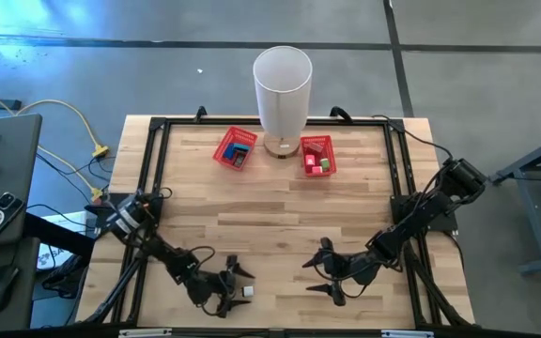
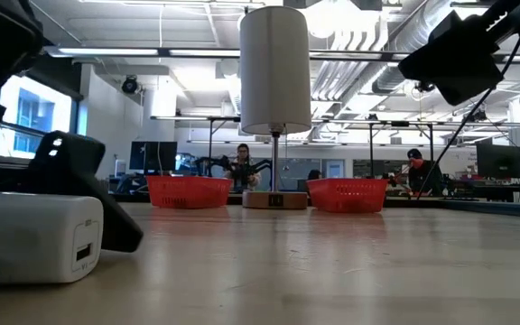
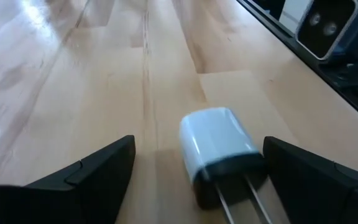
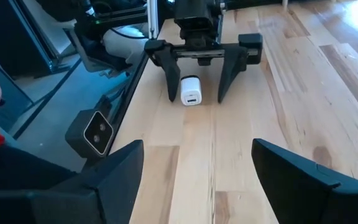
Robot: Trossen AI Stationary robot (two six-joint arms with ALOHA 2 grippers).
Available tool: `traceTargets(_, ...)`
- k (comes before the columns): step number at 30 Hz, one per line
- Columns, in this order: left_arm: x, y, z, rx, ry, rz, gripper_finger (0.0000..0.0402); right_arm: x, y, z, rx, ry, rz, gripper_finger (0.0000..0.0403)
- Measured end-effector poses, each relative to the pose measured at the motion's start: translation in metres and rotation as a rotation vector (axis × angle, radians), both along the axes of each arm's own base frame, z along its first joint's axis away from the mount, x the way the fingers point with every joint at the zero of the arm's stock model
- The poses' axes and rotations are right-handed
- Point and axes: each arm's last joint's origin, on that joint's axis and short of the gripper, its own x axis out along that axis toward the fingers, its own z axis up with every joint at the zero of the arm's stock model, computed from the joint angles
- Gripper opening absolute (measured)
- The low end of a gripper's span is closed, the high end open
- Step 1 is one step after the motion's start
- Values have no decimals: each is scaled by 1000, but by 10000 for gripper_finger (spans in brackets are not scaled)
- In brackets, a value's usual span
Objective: Sort adapters and digital timers
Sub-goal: Put the white charger adapter into the right red bin
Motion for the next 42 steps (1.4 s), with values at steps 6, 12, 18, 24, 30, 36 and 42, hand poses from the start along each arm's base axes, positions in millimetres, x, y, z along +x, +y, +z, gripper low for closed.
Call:
traceTargets(6,6,4,1,-14,8,-20,327,0,0,0,2,3,8,286)
traceTargets(12,6,3,1,-19,10,-30,300,0,0,0,5,5,16,286)
traceTargets(18,6,3,1,-23,11,-29,267,0,1,0,8,8,25,286)
traceTargets(24,6,3,1,-24,11,-29,230,0,1,0,9,8,25,286)
traceTargets(30,6,3,1,-25,11,-31,184,0,1,0,8,9,25,286)
traceTargets(36,6,3,1,-30,8,-17,122,0,1,0,13,12,38,286)
traceTargets(42,6,4,1,-25,-2,29,121,-1,3,-1,42,37,120,286)
